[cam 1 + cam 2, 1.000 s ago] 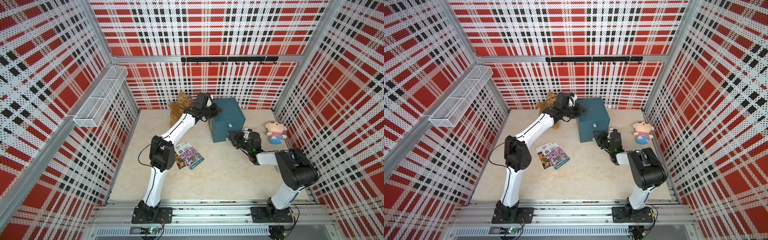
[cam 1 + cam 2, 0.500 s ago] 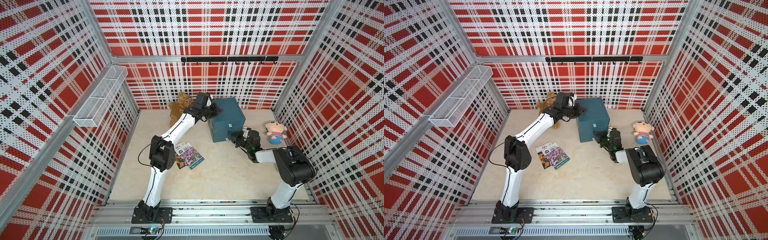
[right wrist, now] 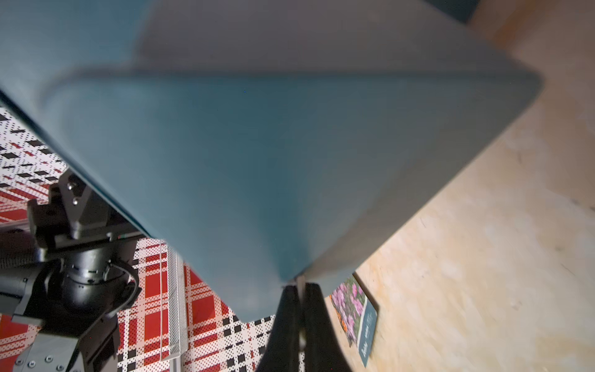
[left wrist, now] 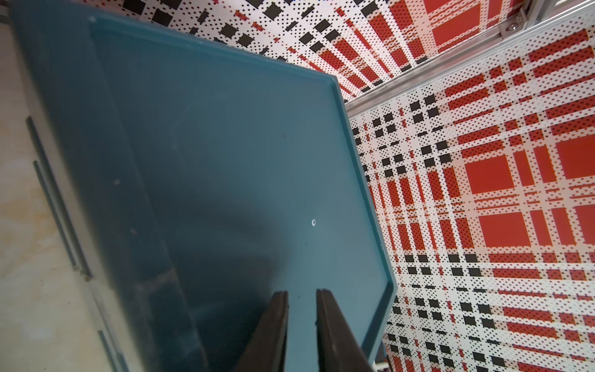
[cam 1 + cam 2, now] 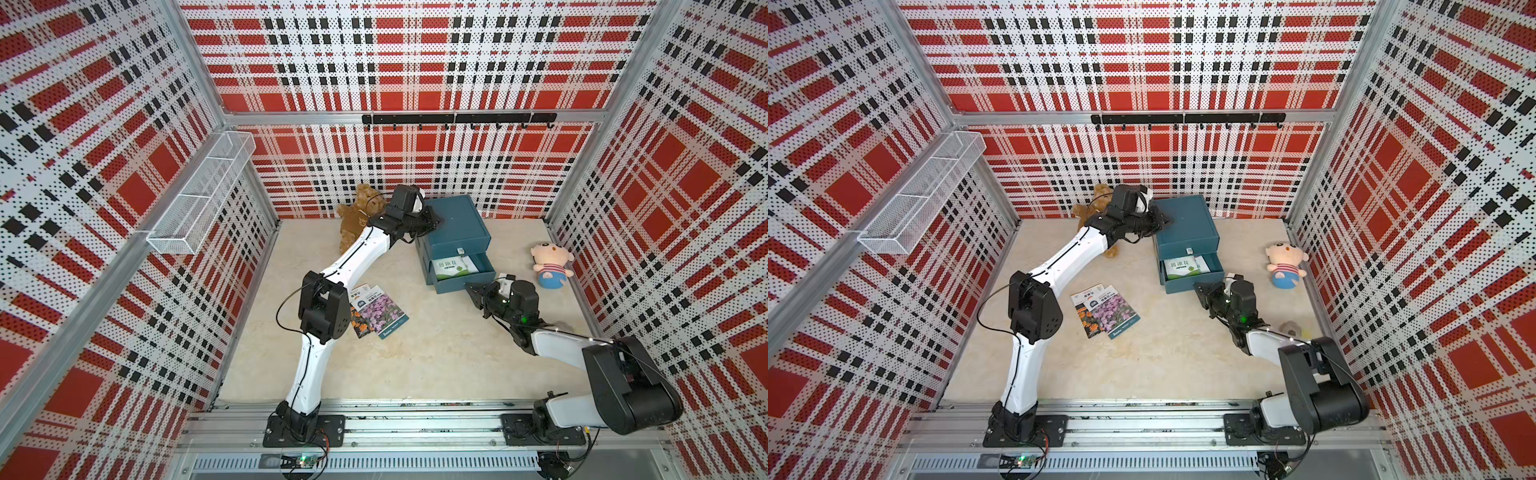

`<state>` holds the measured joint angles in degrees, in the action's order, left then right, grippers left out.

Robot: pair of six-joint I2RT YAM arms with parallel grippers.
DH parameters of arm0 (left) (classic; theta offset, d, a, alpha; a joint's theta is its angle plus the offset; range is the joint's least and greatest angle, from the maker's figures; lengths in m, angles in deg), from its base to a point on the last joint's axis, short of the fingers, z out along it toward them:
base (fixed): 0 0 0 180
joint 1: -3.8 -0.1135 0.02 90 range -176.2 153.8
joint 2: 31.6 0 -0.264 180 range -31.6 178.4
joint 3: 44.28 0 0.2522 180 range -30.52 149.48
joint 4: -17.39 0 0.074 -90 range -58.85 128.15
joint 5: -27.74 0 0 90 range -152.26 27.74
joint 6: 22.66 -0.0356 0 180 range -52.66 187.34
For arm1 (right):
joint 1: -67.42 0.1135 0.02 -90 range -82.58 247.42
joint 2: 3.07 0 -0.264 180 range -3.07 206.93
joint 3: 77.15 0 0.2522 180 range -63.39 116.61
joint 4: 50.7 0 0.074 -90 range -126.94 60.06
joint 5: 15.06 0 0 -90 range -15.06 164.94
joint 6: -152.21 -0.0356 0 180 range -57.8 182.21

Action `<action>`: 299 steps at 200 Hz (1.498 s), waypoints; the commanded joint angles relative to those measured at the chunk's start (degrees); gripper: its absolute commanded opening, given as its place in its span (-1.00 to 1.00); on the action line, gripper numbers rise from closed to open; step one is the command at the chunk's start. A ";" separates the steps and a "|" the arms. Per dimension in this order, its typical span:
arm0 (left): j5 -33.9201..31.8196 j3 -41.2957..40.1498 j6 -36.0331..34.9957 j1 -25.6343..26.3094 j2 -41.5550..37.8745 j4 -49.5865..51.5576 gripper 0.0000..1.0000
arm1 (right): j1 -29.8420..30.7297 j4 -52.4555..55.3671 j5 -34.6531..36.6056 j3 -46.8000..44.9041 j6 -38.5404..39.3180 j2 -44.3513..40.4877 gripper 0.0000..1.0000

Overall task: Take the seed bags out of the drawer
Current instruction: Open the drawer in the storage box.

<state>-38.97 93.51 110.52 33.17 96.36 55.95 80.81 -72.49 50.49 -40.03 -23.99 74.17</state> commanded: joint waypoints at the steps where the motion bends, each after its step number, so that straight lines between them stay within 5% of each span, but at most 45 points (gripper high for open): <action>1: -1.54 -0.65 -0.64 0.17 1.78 1.80 -0.55 | 0.34 5.08 -0.05 -2.82 1.25 -4.86 -1.00; 66: -1.50 -1.07 -0.90 1.20 1.85 1.58 -0.55 | 0.35 10.17 0.78 -7.99 2.30 -11.62 -1.00; 125: -1.22 -1.16 -0.29 1.76 2.04 0.68 -0.55 | -0.28 21.30 0.79 -4.45 7.13 -14.45 0.23; 162: -1.14 -1.57 0.14 1.70 1.94 -0.25 -0.55 | -3.25 45.12 0.48 0.34 17.63 -25.01 0.56; 205: -1.29 -3.22 0.62 1.58 0.93 -2.25 -0.55 | -5.39 64.66 -1.24 14.11 33.41 -29.76 0.54; 266: -1.58 -4.88 0.57 1.08 0.00 -2.67 -0.55 | -5.30 77.06 -2.17 44.65 53.29 0.04 0.29; 299: -0.98 -4.75 0.85 0.88 0.70 -3.01 -0.55 | -4.95 78.18 -1.65 49.28 58.45 8.02 0.23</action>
<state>-39.73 90.60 111.48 34.33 96.10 49.54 75.76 0.01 48.79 7.48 27.11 79.37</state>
